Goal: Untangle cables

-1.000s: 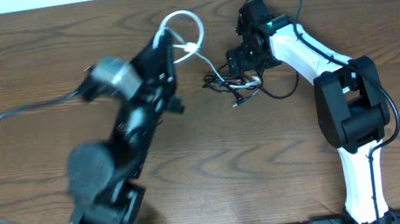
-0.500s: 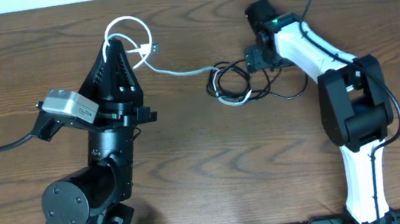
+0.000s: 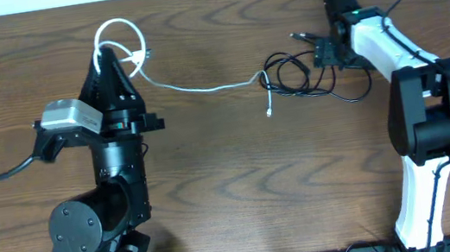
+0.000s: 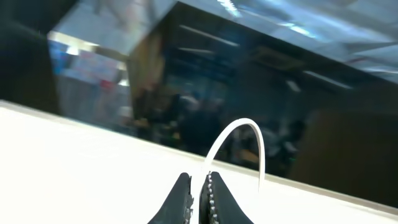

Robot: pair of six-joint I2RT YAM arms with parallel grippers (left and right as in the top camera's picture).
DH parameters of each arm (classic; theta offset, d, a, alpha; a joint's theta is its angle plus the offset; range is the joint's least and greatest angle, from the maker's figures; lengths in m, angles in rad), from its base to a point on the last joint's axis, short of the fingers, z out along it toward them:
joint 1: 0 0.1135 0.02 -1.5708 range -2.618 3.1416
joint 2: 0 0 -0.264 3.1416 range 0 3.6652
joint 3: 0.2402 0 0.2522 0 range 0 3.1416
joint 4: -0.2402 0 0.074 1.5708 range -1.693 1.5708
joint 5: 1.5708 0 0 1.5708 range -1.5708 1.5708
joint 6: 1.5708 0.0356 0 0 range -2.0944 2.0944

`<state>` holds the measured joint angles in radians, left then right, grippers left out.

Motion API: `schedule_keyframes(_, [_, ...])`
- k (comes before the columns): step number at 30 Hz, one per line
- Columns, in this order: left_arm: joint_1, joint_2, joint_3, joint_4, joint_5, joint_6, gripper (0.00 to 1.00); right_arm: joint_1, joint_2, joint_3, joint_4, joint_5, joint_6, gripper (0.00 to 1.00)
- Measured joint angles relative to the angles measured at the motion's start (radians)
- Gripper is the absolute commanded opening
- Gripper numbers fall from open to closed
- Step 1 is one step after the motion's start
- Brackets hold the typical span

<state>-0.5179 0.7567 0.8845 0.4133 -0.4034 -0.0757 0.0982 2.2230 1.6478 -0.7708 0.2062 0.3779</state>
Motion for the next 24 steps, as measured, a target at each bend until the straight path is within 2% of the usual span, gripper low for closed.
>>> schedule_keyframes(10, [0.0, -0.144, 0.0, -0.015, -0.234, 0.055, 0.08, -0.17, -0.043, -0.118, 0.165, -0.065, 0.051, 0.99])
schedule_keyframes(18, [0.0, -0.313, 0.0, -0.095, -0.294, 0.054, 0.07, -0.204, -0.06, -0.164, 0.235, -0.064, 0.043, 0.99])
schedule_keyframes(24, [0.0, -0.333, 0.0, -0.223, -0.307, 0.043, 0.07, -0.204, -0.06, -0.165, 0.24, -0.072, 0.024, 0.99])
